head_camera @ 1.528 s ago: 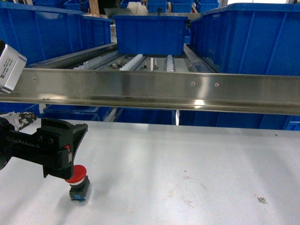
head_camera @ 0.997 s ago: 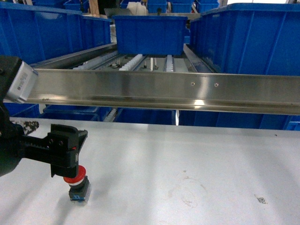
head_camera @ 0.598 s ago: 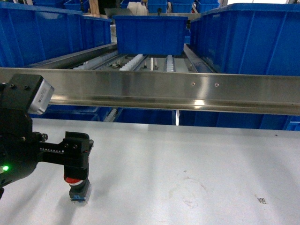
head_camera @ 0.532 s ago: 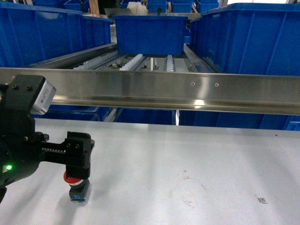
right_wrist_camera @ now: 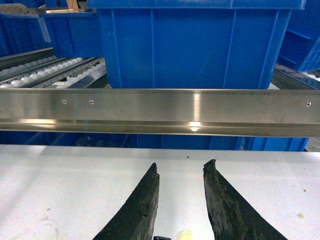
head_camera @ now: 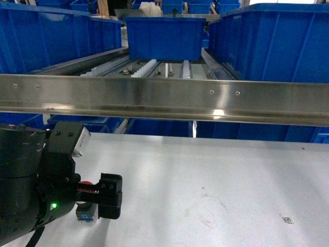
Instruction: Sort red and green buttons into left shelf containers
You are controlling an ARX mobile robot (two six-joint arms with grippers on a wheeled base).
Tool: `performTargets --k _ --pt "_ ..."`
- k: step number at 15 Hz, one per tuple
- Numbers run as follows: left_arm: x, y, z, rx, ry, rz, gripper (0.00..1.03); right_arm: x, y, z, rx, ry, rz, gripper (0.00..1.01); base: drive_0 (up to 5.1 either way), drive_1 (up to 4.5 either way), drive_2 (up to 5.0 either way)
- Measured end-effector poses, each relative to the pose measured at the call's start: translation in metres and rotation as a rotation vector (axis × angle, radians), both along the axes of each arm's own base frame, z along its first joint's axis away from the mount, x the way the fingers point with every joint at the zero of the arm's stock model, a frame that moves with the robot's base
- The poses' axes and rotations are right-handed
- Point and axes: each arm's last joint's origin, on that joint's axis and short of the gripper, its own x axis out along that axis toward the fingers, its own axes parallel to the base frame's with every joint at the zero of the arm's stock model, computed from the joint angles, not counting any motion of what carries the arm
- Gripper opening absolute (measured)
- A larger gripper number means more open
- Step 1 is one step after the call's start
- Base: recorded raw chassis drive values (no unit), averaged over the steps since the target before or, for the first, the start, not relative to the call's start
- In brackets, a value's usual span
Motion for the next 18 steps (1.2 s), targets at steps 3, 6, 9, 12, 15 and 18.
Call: performTargets --k 3,6,9,12,15,18 --pt "-0.005 -0.001 -0.007 0.011 0.018 -0.007 0.74 0.000 0.000 0.000 0.000 0.000 0.000 0.26 0.0 0.00 0.0" --pt "-0.008 -0.001 -0.010 0.015 0.030 -0.002 0.39 0.000 0.000 0.000 0.000 0.000 0.000 0.26 0.0 0.00 0.0" --pt "-0.010 0.004 -0.010 0.000 0.024 -0.003 0.32 0.000 0.000 0.000 0.000 0.000 0.000 0.26 0.0 0.00 0.0" --pt "-0.027 0.025 0.009 -0.049 -0.076 -0.036 0.32 0.000 0.000 0.000 0.000 0.000 0.000 0.26 0.0 0.00 0.0" --pt "-0.040 0.034 0.056 -0.086 -0.244 -0.104 0.32 0.000 0.000 0.000 0.000 0.000 0.000 0.26 0.0 0.00 0.0" --pt "-0.067 0.038 0.086 -0.110 -0.342 -0.169 0.32 0.000 0.000 0.000 0.000 0.000 0.000 0.26 0.0 0.00 0.0"
